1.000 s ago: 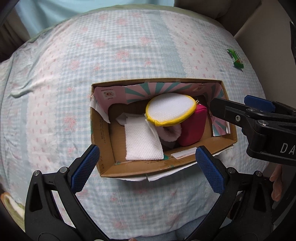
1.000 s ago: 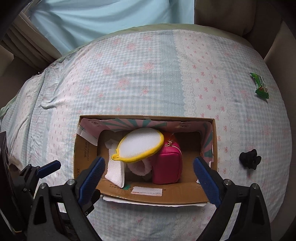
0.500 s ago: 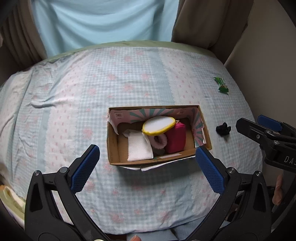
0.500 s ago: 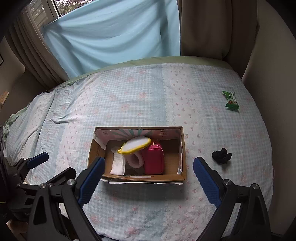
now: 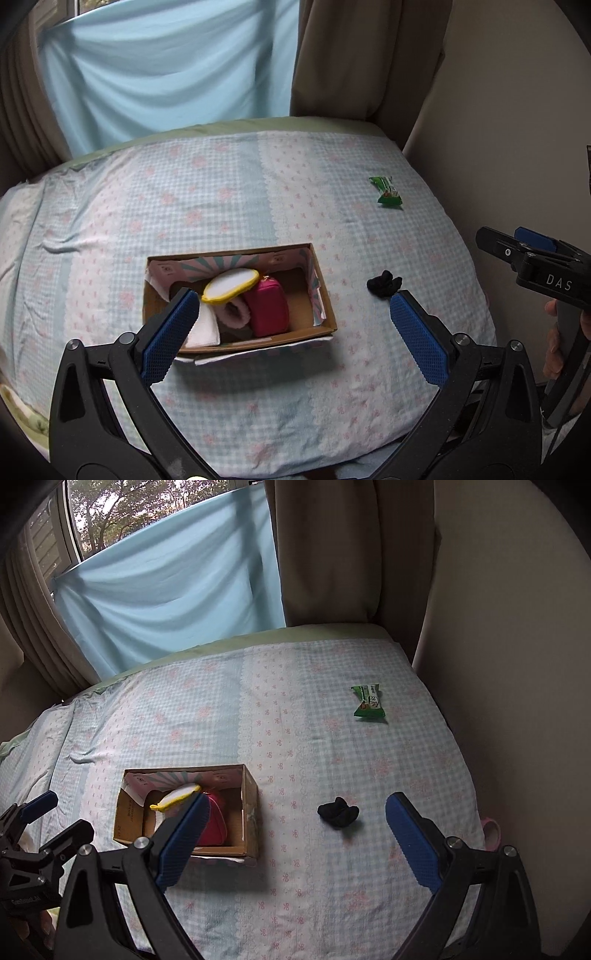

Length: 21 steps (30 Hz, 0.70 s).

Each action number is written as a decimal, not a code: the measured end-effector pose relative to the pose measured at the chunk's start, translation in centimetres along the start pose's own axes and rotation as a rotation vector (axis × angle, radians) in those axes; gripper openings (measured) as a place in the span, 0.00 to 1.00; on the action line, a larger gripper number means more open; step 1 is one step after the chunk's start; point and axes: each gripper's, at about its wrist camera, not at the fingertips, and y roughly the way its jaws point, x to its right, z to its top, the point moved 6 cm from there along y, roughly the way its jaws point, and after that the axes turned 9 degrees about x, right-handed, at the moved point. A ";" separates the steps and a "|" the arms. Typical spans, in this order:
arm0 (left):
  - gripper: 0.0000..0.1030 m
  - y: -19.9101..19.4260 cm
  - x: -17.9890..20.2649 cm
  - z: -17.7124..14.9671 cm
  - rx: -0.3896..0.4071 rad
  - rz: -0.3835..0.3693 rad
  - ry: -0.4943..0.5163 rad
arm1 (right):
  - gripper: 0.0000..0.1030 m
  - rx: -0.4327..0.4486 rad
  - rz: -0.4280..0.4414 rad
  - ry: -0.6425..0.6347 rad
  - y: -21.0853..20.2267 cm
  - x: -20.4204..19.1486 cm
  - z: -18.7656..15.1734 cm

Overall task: Organize soft objects
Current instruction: 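Move both tools back toward the black sock and green wipes packet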

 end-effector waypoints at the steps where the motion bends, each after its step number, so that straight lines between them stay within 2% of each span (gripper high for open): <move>1: 1.00 0.3 1.3 0.0 0.003 -0.002 -0.001 | 0.92 0.002 -0.002 -0.008 0.0 1.3 0.3; 8: 1.00 4.7 8.9 -0.5 -0.029 0.008 -0.027 | 0.92 0.001 0.015 -0.035 2.4 9.5 2.4; 11: 1.00 7.4 11.2 -1.2 -0.063 0.044 -0.029 | 0.92 -0.014 0.028 -0.043 4.6 11.9 3.6; 17: 1.00 14.0 14.0 -3.9 -0.159 0.071 -0.036 | 0.92 -0.047 0.057 -0.027 10.3 15.3 6.2; 21: 1.00 19.2 15.8 -6.6 -0.230 0.028 -0.045 | 0.92 -0.081 0.071 -0.023 15.4 16.4 7.4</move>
